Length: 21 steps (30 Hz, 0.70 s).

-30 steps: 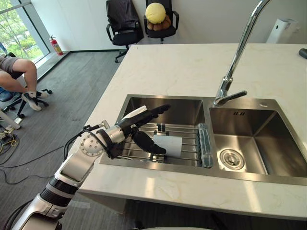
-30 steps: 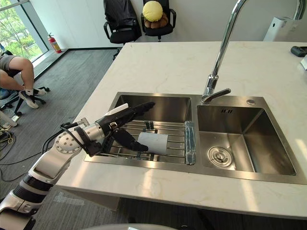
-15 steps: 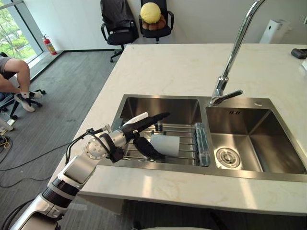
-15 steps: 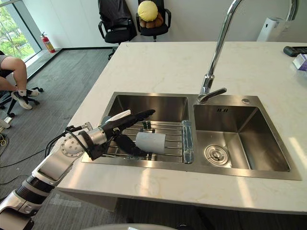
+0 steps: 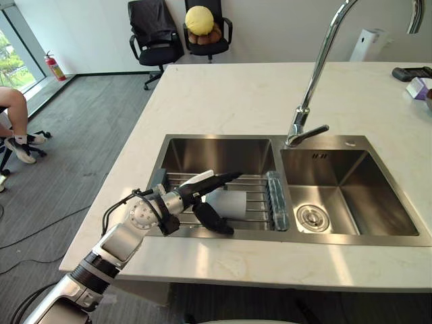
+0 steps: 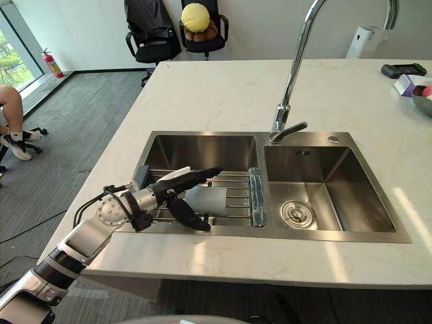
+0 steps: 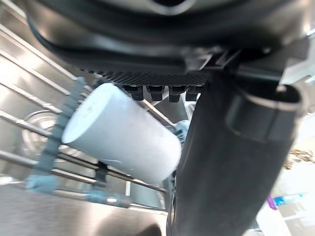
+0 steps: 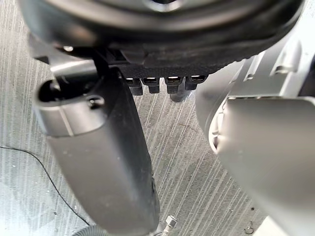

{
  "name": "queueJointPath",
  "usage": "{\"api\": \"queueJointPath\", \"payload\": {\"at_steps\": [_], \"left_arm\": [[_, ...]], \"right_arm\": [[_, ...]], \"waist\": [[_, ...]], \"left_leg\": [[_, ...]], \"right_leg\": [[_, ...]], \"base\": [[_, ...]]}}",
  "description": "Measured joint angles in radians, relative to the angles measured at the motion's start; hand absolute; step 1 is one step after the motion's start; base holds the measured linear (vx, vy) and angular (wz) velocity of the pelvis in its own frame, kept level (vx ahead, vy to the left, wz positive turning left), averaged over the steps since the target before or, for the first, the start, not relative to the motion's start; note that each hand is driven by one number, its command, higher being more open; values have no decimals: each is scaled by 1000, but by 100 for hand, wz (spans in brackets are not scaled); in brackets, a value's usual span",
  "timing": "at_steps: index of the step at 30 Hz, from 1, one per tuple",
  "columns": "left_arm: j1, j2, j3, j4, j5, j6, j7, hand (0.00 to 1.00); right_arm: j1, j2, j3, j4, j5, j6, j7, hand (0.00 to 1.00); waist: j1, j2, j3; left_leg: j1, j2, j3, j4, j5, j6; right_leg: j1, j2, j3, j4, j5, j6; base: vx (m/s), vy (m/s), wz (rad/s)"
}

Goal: Walk over to the sink, pick up the cup, carry it to the dishwasher, place the cup inside the dishwasher, then close the dishwasher door

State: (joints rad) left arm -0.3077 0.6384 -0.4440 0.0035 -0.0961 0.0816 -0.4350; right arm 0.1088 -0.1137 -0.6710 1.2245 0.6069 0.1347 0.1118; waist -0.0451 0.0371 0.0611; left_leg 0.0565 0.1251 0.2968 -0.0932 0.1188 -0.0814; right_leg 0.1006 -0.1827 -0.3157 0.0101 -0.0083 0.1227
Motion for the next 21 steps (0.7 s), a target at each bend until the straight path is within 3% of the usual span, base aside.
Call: {"api": "queueJointPath", "payload": {"at_steps": [11,21], "left_arm": [[-3,7,-6,13,22,11,-29,100],[-4,18,-17,16,-5,-15,1,100]], "right_arm": [[4,5,15,-20,1,2,-14,100],[2,13,131,-39,30,1,-60,100]], "waist": [[0,-2,2],[0,-2,21]], "left_leg": [[16,-4,1,0,-16,-5],[29,-4,15,0,-28,-10]], "right_leg": [[28,1,-6,-30,1,2],[39,1,6,-48,2,3]], "base": [[23,-3,0],[-3,-2,-4]]}}
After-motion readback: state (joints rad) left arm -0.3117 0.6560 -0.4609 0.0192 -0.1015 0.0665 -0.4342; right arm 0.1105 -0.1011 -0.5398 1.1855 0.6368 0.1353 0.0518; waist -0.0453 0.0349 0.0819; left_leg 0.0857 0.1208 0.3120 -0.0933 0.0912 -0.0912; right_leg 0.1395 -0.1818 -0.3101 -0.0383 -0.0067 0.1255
